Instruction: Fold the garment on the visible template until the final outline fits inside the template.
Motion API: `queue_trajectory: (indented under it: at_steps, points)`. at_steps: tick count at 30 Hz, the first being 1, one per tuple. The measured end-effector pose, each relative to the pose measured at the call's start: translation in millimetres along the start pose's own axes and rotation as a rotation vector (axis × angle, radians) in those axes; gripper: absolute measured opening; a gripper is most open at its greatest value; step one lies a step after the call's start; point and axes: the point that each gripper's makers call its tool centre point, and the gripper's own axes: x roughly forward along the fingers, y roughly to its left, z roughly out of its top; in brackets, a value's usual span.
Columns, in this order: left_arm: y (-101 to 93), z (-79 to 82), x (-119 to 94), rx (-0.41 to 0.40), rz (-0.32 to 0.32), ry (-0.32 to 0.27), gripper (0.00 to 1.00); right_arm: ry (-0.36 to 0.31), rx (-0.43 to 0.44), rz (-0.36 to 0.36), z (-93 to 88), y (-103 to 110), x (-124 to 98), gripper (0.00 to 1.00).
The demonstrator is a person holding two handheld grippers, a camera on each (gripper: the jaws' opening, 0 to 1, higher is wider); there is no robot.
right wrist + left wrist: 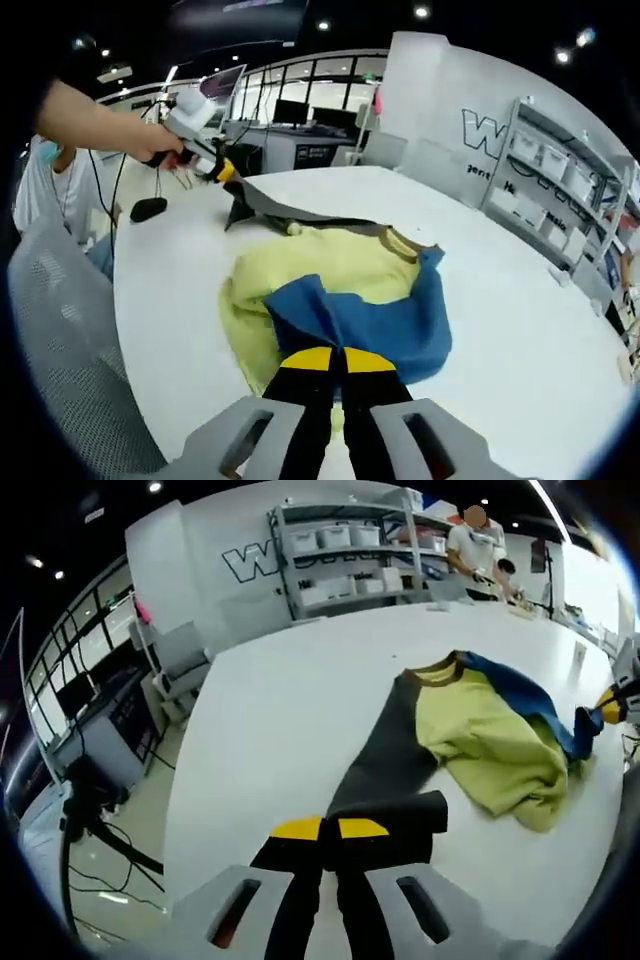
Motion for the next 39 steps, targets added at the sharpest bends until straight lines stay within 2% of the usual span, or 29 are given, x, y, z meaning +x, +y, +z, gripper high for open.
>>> queue_trajectory:
  at_steps: [7,11,16,20,23,25,32,36,39]
  points:
    - [-10.8,-9.7,1,0.020,-0.031,0.033,0.11,0.006,0.026,-0.126,-8.6,-55,-15,0.00]
    - [-20.6,-8.1,-4,0.039,-0.049,0.029,0.12,0.016,0.041,-0.181,-16.8,-79,-26,0.00]
    - [-41.3,6.9,-10,0.110,-0.097,-0.019,0.16,0.032,0.067,-0.250,-30.1,-106,-41,0.00]
    - [-58.1,22.4,-15,0.126,-0.130,-0.059,0.19,0.036,0.089,-0.298,-38.1,-122,-53,0.00]
    - [-82.7,35.2,-18,0.147,-0.201,-0.102,0.21,0.039,0.112,-0.337,-45.3,-137,-64,0.00]
    - [-99.8,37.0,-19,0.165,-0.252,-0.109,0.21,0.040,0.127,-0.362,-49.2,-145,-71,0.00]
    - [-135.0,20.3,-13,0.189,-0.348,-0.061,0.22,0.053,0.148,-0.433,-64.3,-169,-92,0.00]
    - [-145.3,14.0,-10,0.186,-0.375,-0.042,0.22,0.061,0.168,-0.467,-73.0,-179,-102,0.00]
    - [-150.0,10.0,-8,0.179,-0.390,-0.031,0.22,0.065,0.184,-0.464,-77.3,-177,-102,0.00]
